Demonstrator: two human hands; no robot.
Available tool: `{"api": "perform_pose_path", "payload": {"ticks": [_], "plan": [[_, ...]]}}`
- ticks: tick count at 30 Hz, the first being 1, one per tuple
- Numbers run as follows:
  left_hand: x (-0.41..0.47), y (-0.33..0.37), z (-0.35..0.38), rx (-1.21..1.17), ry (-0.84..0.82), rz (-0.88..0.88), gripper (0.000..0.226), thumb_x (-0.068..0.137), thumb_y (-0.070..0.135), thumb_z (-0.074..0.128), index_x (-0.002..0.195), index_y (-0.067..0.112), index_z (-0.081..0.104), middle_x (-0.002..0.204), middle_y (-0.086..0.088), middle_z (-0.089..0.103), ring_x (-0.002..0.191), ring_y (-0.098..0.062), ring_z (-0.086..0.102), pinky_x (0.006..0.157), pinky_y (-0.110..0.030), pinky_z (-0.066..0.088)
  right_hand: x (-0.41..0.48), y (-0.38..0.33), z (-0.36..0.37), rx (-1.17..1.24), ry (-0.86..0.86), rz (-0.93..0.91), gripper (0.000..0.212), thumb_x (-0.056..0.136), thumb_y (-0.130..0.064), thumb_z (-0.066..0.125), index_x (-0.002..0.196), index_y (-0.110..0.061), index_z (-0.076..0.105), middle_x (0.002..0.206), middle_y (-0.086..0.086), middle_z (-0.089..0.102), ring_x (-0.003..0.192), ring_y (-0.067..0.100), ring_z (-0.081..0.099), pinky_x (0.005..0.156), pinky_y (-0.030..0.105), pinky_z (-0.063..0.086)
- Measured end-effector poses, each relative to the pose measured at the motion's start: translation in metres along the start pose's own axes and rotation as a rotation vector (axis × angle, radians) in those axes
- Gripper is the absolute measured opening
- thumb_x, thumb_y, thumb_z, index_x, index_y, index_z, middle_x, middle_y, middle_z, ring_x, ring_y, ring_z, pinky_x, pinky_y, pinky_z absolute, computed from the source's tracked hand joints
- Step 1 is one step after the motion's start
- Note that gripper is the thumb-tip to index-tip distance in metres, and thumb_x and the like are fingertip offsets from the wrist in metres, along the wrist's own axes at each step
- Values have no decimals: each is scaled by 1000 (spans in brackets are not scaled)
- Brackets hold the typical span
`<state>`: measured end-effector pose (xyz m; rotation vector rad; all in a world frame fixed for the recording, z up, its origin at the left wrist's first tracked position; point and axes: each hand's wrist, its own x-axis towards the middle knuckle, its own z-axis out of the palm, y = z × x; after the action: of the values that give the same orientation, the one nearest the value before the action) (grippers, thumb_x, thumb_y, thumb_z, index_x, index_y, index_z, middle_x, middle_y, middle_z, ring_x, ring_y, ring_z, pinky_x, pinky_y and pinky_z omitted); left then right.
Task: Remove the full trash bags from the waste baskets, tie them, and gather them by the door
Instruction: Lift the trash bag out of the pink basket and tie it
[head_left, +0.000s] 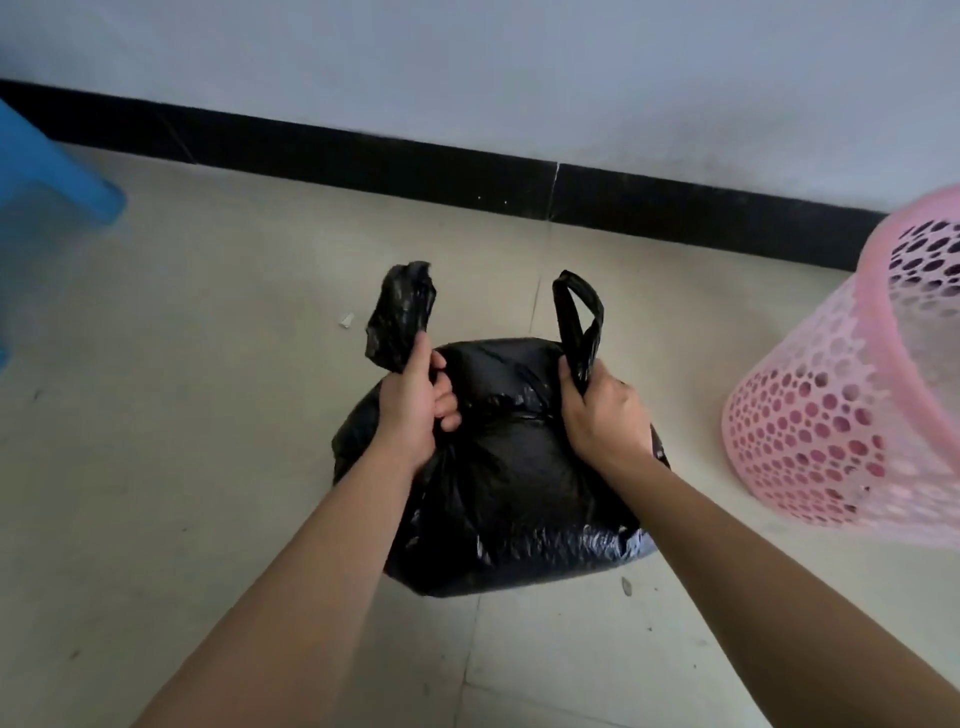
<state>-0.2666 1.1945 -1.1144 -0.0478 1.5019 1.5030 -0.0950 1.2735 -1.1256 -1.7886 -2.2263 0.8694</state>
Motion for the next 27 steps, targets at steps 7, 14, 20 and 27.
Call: {"api": "perform_pose_path", "payload": {"ticks": [7,14,20,27], "plan": [[-32,11,5,208,-59,75,32,101,30,52,72,16,48,58,2,44,36,-8,32,35,-18,23,-13,-22,-36,12,8,-96,46,102,-57,31,86,-17,48,85,17,66,84,40,63,74,42,51],[-57,60,20,198,-156,266,53,96,66,41,109,19,61,59,7,22,49,-10,22,49,-28,23,-12,-37,-56,-248,-138,-390,51,102,-59,27,104,-17,57,85,17,65,83,39,64,71,43,50],[-73,69,17,488,-322,390,27,86,23,78,82,1,62,54,12,39,46,-4,38,53,-24,33,-25,-52,-72,-282,-140,-584,45,101,-57,34,119,-22,57,87,9,68,83,35,65,70,42,52],[-79,74,12,-68,-39,248,25,100,26,59,78,18,49,52,9,31,47,-10,28,48,-27,38,-20,-43,-80,55,-200,-486,30,95,-50,58,89,-21,58,82,-6,57,74,11,55,58,19,37]]}}
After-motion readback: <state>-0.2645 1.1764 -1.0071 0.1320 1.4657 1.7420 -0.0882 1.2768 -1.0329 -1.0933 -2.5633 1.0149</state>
